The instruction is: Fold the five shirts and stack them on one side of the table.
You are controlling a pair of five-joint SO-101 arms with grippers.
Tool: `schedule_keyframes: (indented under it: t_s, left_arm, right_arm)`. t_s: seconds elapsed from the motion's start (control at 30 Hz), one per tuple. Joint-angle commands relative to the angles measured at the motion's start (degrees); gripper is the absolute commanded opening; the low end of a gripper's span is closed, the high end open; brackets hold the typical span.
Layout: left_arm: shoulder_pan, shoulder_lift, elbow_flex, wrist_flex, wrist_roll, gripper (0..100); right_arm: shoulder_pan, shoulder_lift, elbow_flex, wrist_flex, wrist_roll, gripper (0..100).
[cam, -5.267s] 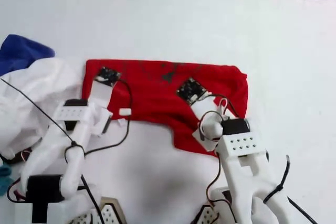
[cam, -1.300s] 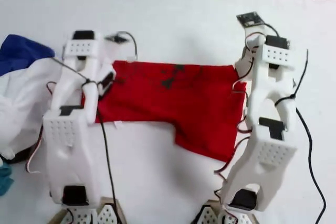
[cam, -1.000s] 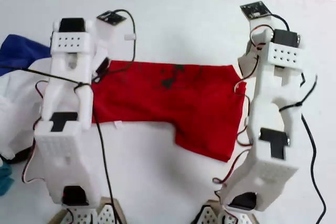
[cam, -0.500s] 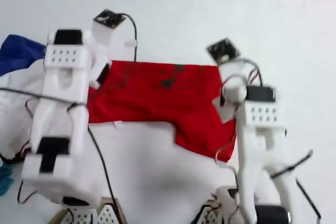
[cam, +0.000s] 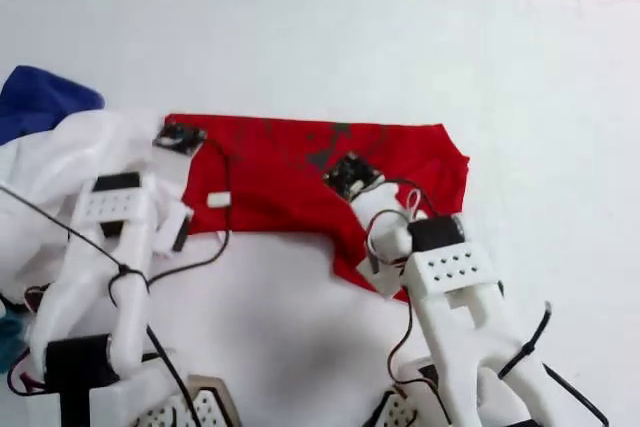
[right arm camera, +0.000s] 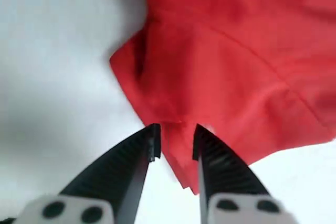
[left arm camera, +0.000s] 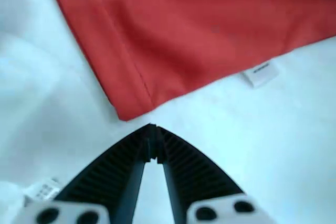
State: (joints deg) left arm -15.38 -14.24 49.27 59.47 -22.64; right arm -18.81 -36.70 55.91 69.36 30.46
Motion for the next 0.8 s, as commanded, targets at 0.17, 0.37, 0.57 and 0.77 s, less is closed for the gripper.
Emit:
schedule_keyframes:
  t_s: [0.17,0.37,0.57,0.77]
  left_arm:
    - [-0.79,-2.64,7.69,-8.62,0.26,3]
    - [-0.79,-2.64,7.52,-8.7,0.26,3]
    - [-0.79,-2.37,7.43,-8.7,0.26,3]
    - [-0.79,-2.37,7.43,-8.7,0.26,3]
  right_arm:
    - [-1.45,-1.8,4.48,-2.07,8.88,11.9]
    - [-0.57,-1.71,8.26,-7.87,12.84,12.1]
    - [-0.84,-1.71,9.49,-9.19,12.84,23.1]
    - [-0.92,-1.63,9.85,-9.01,12.84,22.5]
